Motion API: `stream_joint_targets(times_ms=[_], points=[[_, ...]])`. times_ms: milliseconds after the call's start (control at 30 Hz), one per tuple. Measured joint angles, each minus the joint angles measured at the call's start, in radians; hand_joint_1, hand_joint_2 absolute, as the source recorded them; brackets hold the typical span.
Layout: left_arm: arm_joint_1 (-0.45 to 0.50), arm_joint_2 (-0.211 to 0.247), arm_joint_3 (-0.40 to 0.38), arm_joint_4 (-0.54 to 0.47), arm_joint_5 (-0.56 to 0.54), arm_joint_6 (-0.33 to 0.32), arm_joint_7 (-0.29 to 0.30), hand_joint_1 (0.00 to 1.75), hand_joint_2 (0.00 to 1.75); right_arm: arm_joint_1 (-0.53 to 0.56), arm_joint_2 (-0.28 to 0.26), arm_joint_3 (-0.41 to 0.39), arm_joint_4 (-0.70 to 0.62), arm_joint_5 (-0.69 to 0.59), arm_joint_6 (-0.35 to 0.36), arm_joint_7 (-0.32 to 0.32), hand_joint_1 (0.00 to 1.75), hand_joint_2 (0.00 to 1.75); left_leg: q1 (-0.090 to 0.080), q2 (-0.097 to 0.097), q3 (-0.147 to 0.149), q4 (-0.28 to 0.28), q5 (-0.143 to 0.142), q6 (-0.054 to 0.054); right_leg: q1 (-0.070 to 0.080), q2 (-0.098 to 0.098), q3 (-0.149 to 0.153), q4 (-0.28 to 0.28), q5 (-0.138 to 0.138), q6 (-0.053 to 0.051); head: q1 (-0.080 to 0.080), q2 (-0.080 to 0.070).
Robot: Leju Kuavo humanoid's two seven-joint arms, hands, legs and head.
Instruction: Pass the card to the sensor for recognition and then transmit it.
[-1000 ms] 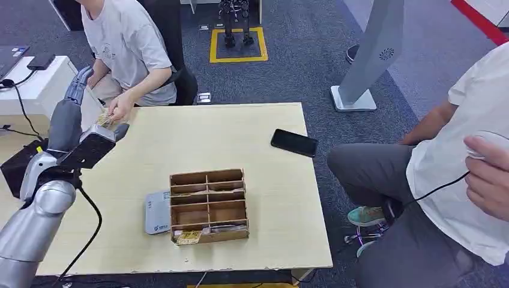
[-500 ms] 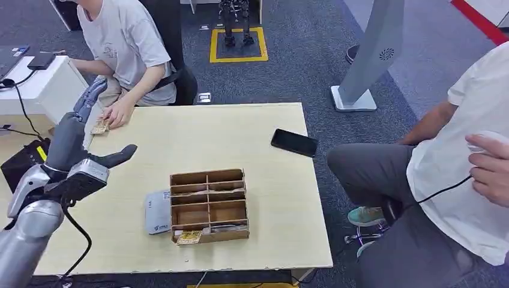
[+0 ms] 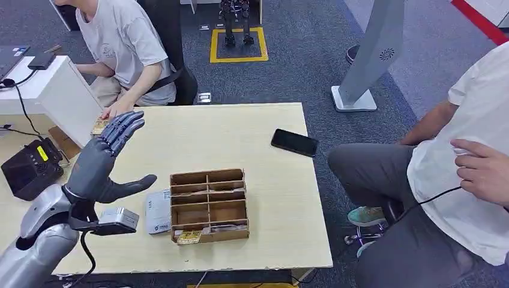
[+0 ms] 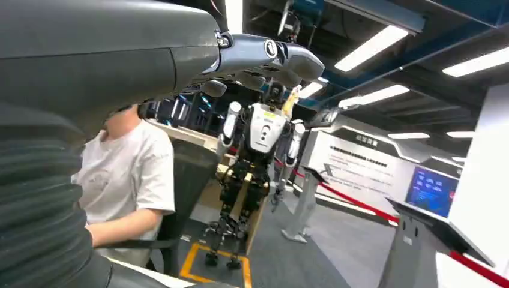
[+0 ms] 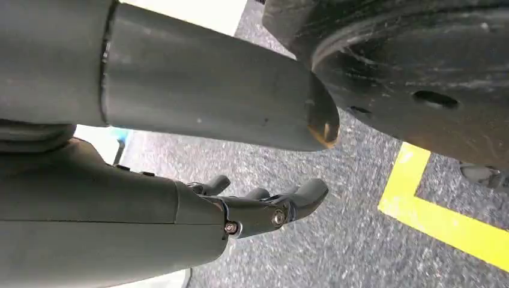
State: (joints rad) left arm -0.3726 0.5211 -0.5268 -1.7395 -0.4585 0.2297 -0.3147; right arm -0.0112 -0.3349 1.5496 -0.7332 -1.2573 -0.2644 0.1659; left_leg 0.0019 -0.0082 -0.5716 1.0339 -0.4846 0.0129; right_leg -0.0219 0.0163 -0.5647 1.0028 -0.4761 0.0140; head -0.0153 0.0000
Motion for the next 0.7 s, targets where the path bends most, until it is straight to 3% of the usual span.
stream_joint_targets(times_ms=[200, 233, 267, 300, 400, 500, 533, 700], points=[[0.002, 0.001, -0.033, -0.005, -0.035, 0.011, -0.003, 0.0, 1.75, -0.001, 0.0, 0.002, 0.002, -0.01, 0.01, -0.004, 0.0, 0.0, 0.0, 0.0, 0.0, 0.0, 0.0, 0.0, 0.0, 0.0, 0.0, 0.0, 0.0, 0.0, 0.0, 0.0], [0.002, 0.001, -0.093, -0.005, -0.134, 0.046, 0.0, 0.0, 1.75, -0.004, 0.0, 0.002, 0.012, -0.016, 0.029, -0.009, 0.0, 0.0, 0.0, 0.0, 0.0, 0.0, 0.0, 0.0, 0.0, 0.0, 0.0, 0.0, 0.0, 0.0, 0.0, 0.0], [0.002, 0.01, -0.145, -0.004, -0.153, 0.108, 0.011, 0.0, 1.75, -0.006, 0.004, 0.003, 0.03, -0.019, 0.046, -0.017, 0.0, 0.0, 0.0, 0.0, 0.0, 0.0, 0.0, 0.0, 0.0, 0.0, 0.0, 0.0, 0.0, 0.0, 0.0, 0.0], [0.002, 0.041, -0.154, -0.004, -0.04, 0.094, -0.038, 0.0, 1.75, -0.006, 0.009, 0.003, 0.047, -0.018, 0.061, -0.022, 0.0, 0.0, 0.0, 0.0, 0.0, 0.0, 0.0, 0.0, 0.0, 0.0, 0.0, 0.0, 0.0, 0.0, 0.0, 0.0], [0.008, 0.077, -0.154, -0.006, 0.011, 0.069, -0.064, 0.0, 1.75, -0.007, 0.014, 0.004, 0.067, -0.013, 0.069, -0.027, 0.0, 0.0, 0.001, 0.0, 0.0, 0.0, 0.0, 0.0, 0.001, 0.0, 0.0, 0.0, 0.0, 0.0, 0.0, 0.0], [0.017, 0.11, -0.154, -0.015, 0.048, -0.014, -0.094, 0.0, 1.75, -0.008, 0.017, 0.006, 0.079, -0.008, 0.074, -0.029, 0.0, 0.0, 0.001, 0.0, 0.0, 0.0, 0.0, 0.0, 0.001, 0.0, 0.0, 0.0, 0.0, 0.0, 0.0, 0.0], [0.021, 0.122, -0.154, -0.021, 0.057, -0.046, -0.107, 0.0, 0.0, -0.007, 0.018, 0.007, 0.082, 0.0, 0.077, -0.029, 0.0, 0.0, 0.001, 0.0, 0.0, 0.0, 0.0, 0.0, 0.001, 0.0, 0.0, 0.0, 0.0, 0.0, -0.001, 0.0], [0.031, 0.162, -0.154, -0.028, 0.059, -0.098, -0.129, 0.0, 0.0, -0.008, 0.021, 0.01, 0.093, 0.02, 0.087, -0.027, 0.0, 0.0, 0.001, 0.0, 0.0, 0.0, 0.0, 0.0, 0.0, 0.0, 0.0, 0.0, 0.0, 0.0, 0.0, 0.0]])
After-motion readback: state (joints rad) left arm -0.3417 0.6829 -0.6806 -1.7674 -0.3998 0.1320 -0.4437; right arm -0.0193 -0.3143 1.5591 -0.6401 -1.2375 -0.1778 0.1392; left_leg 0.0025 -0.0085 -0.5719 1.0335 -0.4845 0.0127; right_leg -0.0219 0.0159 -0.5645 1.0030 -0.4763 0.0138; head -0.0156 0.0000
